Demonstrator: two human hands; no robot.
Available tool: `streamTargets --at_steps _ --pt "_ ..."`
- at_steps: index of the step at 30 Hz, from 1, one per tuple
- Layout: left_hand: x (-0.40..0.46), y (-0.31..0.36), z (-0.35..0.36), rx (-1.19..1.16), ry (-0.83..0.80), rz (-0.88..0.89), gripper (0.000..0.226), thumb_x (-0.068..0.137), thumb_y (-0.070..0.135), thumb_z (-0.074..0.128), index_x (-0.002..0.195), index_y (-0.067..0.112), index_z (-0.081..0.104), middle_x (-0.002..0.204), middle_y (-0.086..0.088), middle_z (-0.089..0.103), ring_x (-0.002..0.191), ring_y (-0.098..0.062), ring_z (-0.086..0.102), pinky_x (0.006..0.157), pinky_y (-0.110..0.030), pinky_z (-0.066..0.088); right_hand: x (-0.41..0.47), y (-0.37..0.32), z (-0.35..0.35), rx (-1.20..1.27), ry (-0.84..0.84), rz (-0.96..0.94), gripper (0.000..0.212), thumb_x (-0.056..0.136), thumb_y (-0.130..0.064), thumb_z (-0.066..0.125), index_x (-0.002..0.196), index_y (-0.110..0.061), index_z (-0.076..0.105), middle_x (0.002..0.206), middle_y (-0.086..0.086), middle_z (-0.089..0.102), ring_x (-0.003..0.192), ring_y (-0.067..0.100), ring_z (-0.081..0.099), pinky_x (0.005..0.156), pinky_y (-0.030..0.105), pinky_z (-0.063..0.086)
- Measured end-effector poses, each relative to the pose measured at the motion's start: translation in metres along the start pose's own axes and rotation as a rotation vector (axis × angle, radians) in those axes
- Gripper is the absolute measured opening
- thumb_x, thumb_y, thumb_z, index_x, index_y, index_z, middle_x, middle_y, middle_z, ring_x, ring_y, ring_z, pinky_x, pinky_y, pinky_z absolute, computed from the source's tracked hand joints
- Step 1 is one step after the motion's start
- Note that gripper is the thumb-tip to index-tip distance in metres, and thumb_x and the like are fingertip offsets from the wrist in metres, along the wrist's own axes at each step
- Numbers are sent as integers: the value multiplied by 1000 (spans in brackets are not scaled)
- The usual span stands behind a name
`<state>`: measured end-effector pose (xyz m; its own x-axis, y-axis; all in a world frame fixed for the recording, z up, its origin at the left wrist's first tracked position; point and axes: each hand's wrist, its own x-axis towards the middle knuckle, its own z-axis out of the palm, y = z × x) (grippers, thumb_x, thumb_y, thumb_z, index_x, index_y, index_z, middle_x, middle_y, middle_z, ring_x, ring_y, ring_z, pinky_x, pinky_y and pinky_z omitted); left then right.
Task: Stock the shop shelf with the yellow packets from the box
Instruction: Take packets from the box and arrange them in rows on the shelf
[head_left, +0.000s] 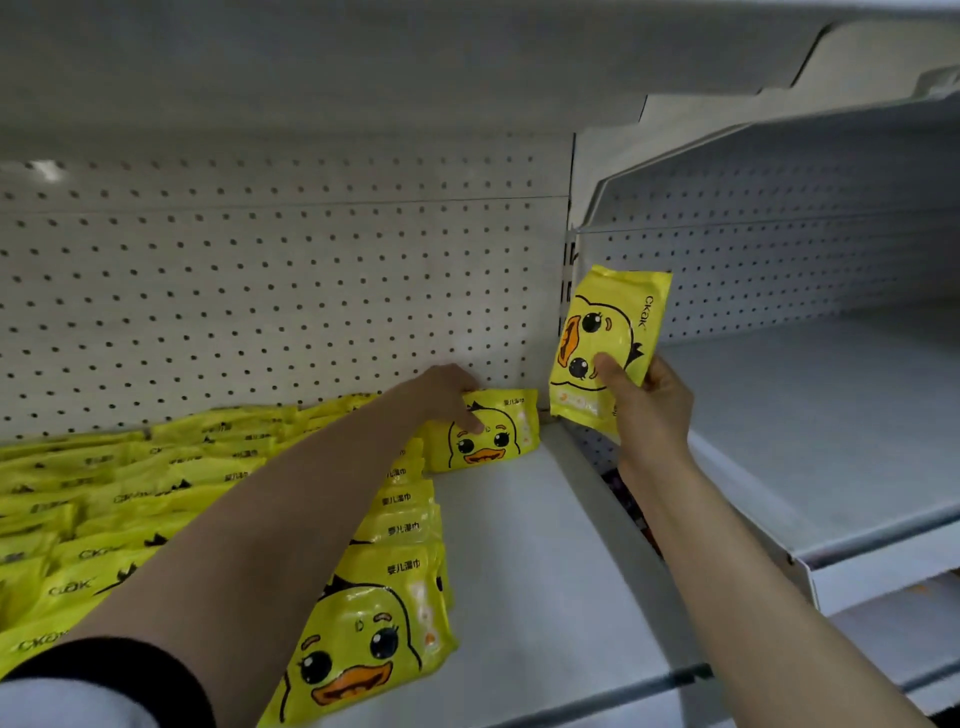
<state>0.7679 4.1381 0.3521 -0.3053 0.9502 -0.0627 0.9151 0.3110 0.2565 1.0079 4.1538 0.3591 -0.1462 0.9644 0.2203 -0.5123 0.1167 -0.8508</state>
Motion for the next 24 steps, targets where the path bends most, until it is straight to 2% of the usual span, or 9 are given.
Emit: streamTargets --at_steps 2,5,9,11,13,16,20,24 --pt "3 0 2 18 19 16 57 75 37 81 123 13 62 128 -6 57 120 -25 51 94 -30 40 1 -1 1 4 14 0 20 88 0 69 108 -1 67 85 1 72 62 4 69 49 19 53" --pt "3 -2 7 22 72 -5 64 73 38 82 125 12 57 126 -7 55 117 -25 51 90 -30 40 4 0 1 5 30 5 21 87 -1 71 108 -2 67 86 1 73 62 4 69 49 19 52" --pt "0 -8 12 -89 148 10 60 67 33 87 114 13 55 112 -4 59 98 -20 55 77 -31 46 8 1 1 1 42 5 21 86 -2 72 107 -3 69 87 0 74 65 5 70 51 20 53" --pt "0 -10 14 -101 176 25 56 64 32 87 106 17 54 106 -3 60 93 -20 56 75 -33 49 9 1 1 9 37 13 19 86 -3 72 105 -6 70 86 0 74 66 7 71 52 21 54" --pt "-2 -9 15 -53 206 38 54 63 36 87 102 22 52 103 0 60 93 -21 57 77 -36 51 9 1 0 24 30 29 17 86 -4 73 102 -9 70 86 0 75 69 9 72 53 22 54" --pt "-6 -8 15 31 257 53 53 64 41 85 102 27 51 104 6 56 96 -20 55 75 -33 46 11 1 -1 35 28 34 20 86 -5 73 105 -10 72 92 1 76 76 13 73 55 24 56" --pt "-8 -3 13 140 305 59 56 68 43 83 113 27 54 111 6 54 103 -21 54 75 -31 41 14 1 -3 26 26 31 25 86 -6 73 111 -10 72 97 2 76 81 13 74 57 23 56" --pt "-10 1 15 344 366 58 63 73 50 78 125 24 53 121 0 55 110 -24 55 86 -33 44 15 1 -4 25 22 41 27 87 -7 73 114 -10 71 100 3 76 82 13 74 57 23 56"
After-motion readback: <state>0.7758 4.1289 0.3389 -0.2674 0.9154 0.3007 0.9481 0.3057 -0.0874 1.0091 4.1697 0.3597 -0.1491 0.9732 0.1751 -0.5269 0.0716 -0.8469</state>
